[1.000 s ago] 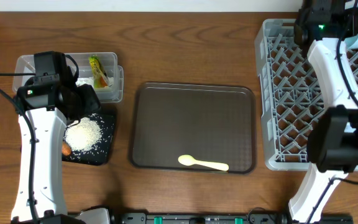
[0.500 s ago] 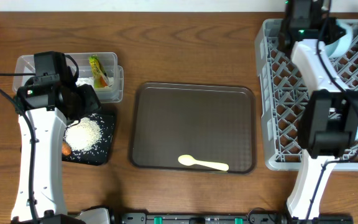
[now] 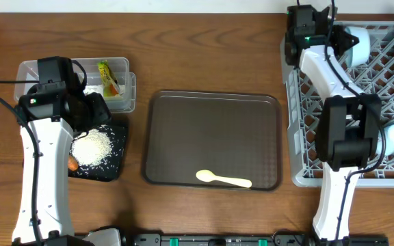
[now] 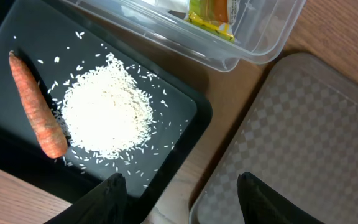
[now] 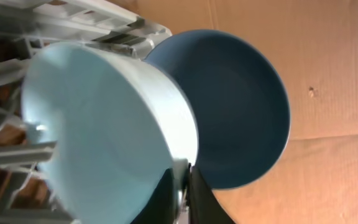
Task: Sort waste into correct bins and load items into the dishwasher rack
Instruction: 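Carry the light-blue bowl into the dish rack and release it, then move the right gripper down toward the yellow spoon on the tray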
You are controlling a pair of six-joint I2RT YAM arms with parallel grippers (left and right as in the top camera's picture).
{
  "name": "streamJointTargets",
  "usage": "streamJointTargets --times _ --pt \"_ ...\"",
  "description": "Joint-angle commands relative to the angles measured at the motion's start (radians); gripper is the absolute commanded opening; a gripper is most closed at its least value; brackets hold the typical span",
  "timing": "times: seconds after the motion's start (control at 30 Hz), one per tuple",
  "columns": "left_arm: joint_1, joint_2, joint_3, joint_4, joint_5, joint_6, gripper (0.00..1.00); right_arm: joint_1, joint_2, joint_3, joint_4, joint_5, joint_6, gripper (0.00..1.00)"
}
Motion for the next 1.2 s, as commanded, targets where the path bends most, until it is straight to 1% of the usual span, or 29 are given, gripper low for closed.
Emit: streamJointTargets --times 0.0,0.03,0.2,0.27,0.33,0.4,0.5,0.57,0.63,0.67,0.7,0.73,0.8,0.87,0.97,1.0,1.07,1.17 --pt "0.004 0.0 -0.003 -0.004 -0.005 -0.005 0.6 0.053 0.026 0.006 -0.014 0.082 0.021 0.43" --pt "0.004 0.0 -0.003 -0.004 -0.005 -0.005 0.6 0.061 0.025 0.006 -0.014 0.095 0.021 0.49" --pt "0.005 0.0 -0.003 -0.004 -0.005 -0.005 0.6 0.106 -0.004 0.006 -0.019 0.095 0.039 0.6" --pt "0.004 0.0 -0.003 -0.003 -0.005 -0.005 0.6 0.125 -0.034 0.006 -0.032 0.051 0.061 0.63" --pt "0.005 0.0 -0.003 -0.004 -0.005 -0.005 0.6 0.142 -0.072 0.006 -0.062 -0.034 0.099 0.67" --pt "0.004 0.0 -0.003 -0.004 -0.005 -0.005 0.6 0.156 -0.123 0.006 -0.11 -0.183 0.145 0.7" --pt "0.004 0.0 -0.003 -0.004 -0.005 -0.005 0.6 0.166 -0.202 0.006 -0.2 -0.519 0.164 0.71" --pt "0.005 0.0 -0.003 -0.004 -0.005 -0.005 0.6 0.17 -0.251 0.006 -0.265 -0.788 0.156 0.75" --pt "0.004 0.0 -0.003 -0.004 -0.005 -0.005 0.6 0.17 -0.291 0.006 -0.326 -1.056 0.098 0.78" --pt "0.004 0.0 -0.003 -0.004 -0.005 -0.005 0.6 0.17 -0.309 0.006 -0.365 -1.215 0.027 0.79" --pt "0.004 0.0 -0.003 -0.004 -0.005 -0.005 0.6 0.17 -0.322 0.006 -0.399 -1.334 -0.039 0.82" --pt "0.004 0.0 -0.003 -0.004 -0.005 -0.005 0.6 0.17 -0.33 0.006 -0.438 -1.44 -0.103 0.86" --pt "0.004 0.0 -0.003 -0.002 -0.005 -0.005 0.6 0.174 -0.338 0.006 -0.533 -1.604 -0.235 0.9" --pt "0.004 0.0 -0.003 0.0 -0.005 -0.005 0.6 0.183 -0.337 0.006 -0.648 -1.659 -0.353 0.95" --pt "0.004 0.0 -0.003 0.0 -0.005 -0.005 0.6 0.203 -0.32 0.004 -0.824 -1.659 -0.511 0.99" --pt "0.004 0.0 -0.003 0.0 -0.005 -0.005 0.6 0.207 -0.313 0.003 -0.854 -1.659 -0.522 0.99" --pt "0.004 0.0 -0.003 0.001 -0.005 -0.005 0.6 0.222 -0.301 -0.002 -0.888 -1.669 -0.493 0.99" --pt "0.004 0.0 -0.003 0.003 -0.005 -0.005 0.61 0.259 -0.295 -0.031 -0.888 -1.683 -0.447 0.94"
